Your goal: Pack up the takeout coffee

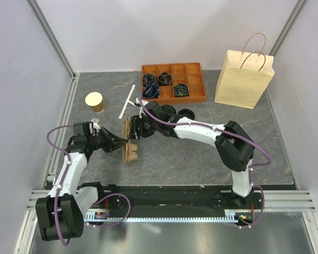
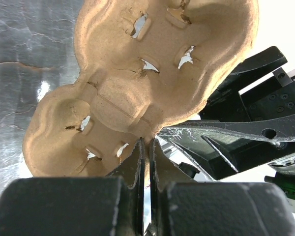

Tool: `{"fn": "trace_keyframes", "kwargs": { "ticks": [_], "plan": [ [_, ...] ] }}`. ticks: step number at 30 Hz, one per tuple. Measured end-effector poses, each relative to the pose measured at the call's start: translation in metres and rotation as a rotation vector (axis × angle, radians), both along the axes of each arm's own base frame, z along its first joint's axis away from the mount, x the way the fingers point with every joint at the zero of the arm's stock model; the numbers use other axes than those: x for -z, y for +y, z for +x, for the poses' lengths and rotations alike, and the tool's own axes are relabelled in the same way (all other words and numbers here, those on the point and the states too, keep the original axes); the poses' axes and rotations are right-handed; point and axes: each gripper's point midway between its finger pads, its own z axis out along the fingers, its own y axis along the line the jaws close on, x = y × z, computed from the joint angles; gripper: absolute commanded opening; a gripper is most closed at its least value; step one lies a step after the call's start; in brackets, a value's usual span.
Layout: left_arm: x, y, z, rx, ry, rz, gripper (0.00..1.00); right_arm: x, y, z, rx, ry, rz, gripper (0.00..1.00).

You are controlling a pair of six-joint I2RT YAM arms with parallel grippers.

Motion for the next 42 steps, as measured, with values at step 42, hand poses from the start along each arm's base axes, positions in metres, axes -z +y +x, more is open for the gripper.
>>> {"fn": "trace_keyframes", "kwargs": {
  "ticks": [42],
  "plan": [
    [-0.044,0.134,0.016,0.549,-0.286,1.066,0.02,0.013,-0.048,0.004,-0.070,0.115,-0.074,0.88]
  ]
}}
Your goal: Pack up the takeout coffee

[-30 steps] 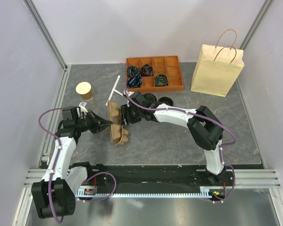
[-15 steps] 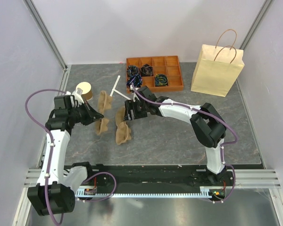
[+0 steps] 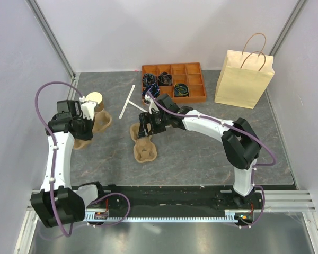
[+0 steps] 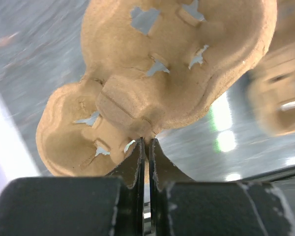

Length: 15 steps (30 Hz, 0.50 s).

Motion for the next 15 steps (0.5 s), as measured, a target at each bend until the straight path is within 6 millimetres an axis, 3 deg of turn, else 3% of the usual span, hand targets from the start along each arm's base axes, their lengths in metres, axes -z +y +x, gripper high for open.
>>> {"fn": "trace_keyframes", "kwargs": {
  "ticks": [6,15],
  "plan": [
    [0.050,0.056,-0.008,0.066,0.096,0.238,0.02,-0.042,0.000,-0.007,-0.074,-0.083,0.072,0.91],
    [0.090,0.095,0.048,0.128,0.082,0.399,0.02,-0.070,-0.019,-0.012,-0.151,-0.133,0.103,0.92]
  ]
}}
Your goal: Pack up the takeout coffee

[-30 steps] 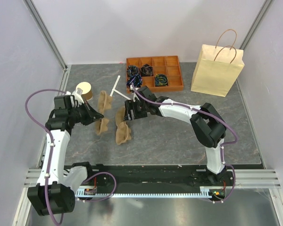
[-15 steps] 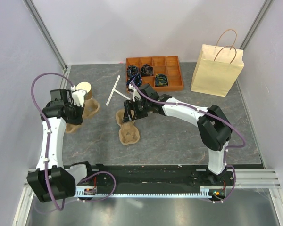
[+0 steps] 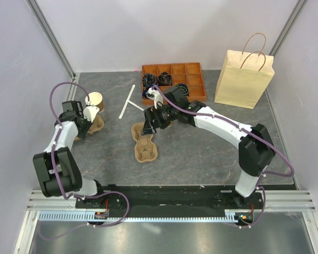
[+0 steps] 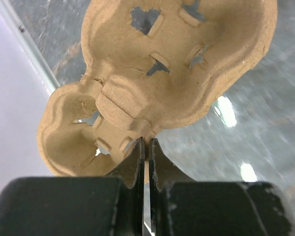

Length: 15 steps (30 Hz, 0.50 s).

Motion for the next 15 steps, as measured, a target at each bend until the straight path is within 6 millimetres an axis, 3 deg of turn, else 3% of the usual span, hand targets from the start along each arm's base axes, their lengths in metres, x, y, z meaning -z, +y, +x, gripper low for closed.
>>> {"fn": "trace_keyframes", "kwargs": {
  "ticks": [5,6,7,9,10,15],
  "plan": [
    [0.023,0.009,0.011,0.000,0.023,0.025,0.04,-0.018,-0.021,0.005,-0.003,-0.045,0.003,0.93],
    [0.026,0.011,0.012,-0.002,0.025,0.028,0.09,-0.023,-0.025,0.005,-0.005,-0.058,0.005,0.93],
    [0.027,0.012,0.013,-0.003,0.025,0.030,0.22,-0.027,-0.029,0.005,-0.005,-0.070,0.005,0.93],
    [0.028,0.013,0.014,0.000,0.020,0.036,0.35,-0.035,-0.037,0.006,-0.007,-0.093,0.004,0.93],
    [0.028,0.013,0.014,0.003,0.019,0.037,0.46,-0.038,-0.041,0.005,-0.010,-0.102,0.002,0.94],
    [0.024,0.005,0.007,0.022,0.028,0.000,0.67,-0.053,-0.054,0.001,-0.032,-0.128,0.005,0.98]
  ]
}}
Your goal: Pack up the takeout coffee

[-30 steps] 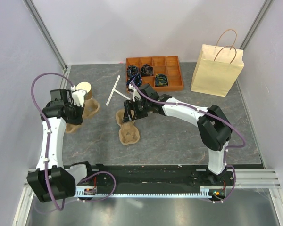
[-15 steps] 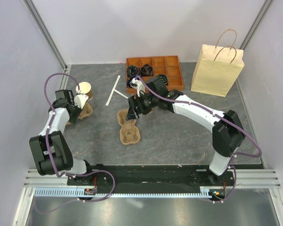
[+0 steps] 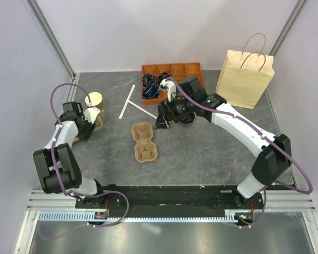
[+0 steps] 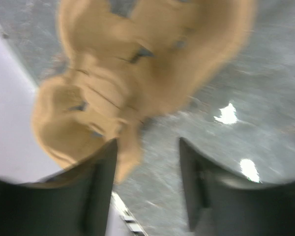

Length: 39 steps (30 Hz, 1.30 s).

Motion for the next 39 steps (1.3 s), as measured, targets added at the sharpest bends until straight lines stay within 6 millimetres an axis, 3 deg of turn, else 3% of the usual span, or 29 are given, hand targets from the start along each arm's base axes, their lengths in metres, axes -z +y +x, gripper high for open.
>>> {"fn": "trace_keyframes", "kwargs": {
  "ticks": [4,9,11,12,14,16,18,21,22,25,30,34,39],
  "plan": [
    [-0.033,-0.023,-0.007,0.046,-0.021,-0.098,0.78,-0.031,-0.024,0.025,0.040,-0.049,0.029,0.98],
    [-0.103,-0.055,-0.001,0.125,-0.157,-0.189,0.80,-0.097,-0.101,0.087,0.232,-0.181,0.089,0.98],
    [-0.126,-0.073,-0.001,0.165,-0.201,-0.224,0.81,-0.132,-0.152,0.115,0.357,-0.257,0.116,0.97],
    [-0.134,-0.085,-0.001,0.187,-0.215,-0.243,0.81,-0.150,-0.186,0.129,0.439,-0.297,0.128,0.96],
    [-0.144,-0.105,-0.003,0.219,-0.223,-0.288,0.81,-0.182,-0.262,0.149,0.625,-0.369,0.138,0.94],
    [-0.147,-0.122,-0.005,0.241,-0.213,-0.336,0.82,-0.206,-0.346,0.154,0.834,-0.419,0.137,0.92],
    [-0.149,-0.134,-0.008,0.243,-0.202,-0.385,0.83,-0.218,-0.425,0.147,1.036,-0.442,0.134,0.88],
    [-0.154,-0.142,-0.008,0.231,-0.196,-0.436,0.83,-0.217,-0.504,0.136,1.239,-0.422,0.139,0.84],
    [-0.157,-0.144,-0.007,0.227,-0.200,-0.450,0.84,-0.214,-0.520,0.137,1.278,-0.410,0.142,0.84],
    [-0.161,-0.151,-0.006,0.220,-0.201,-0.489,0.84,-0.196,-0.542,0.151,1.324,-0.357,0.151,0.83],
    [-0.161,-0.157,-0.007,0.202,-0.189,-0.534,0.84,-0.151,-0.548,0.182,1.332,-0.235,0.145,0.82],
    [-0.162,-0.162,-0.008,0.193,-0.186,-0.565,0.85,-0.119,-0.540,0.199,1.324,-0.178,0.077,0.81],
    [-0.163,-0.165,-0.008,0.191,-0.185,-0.588,0.86,-0.100,-0.520,0.216,1.291,-0.183,-0.031,0.72]
  ]
}}
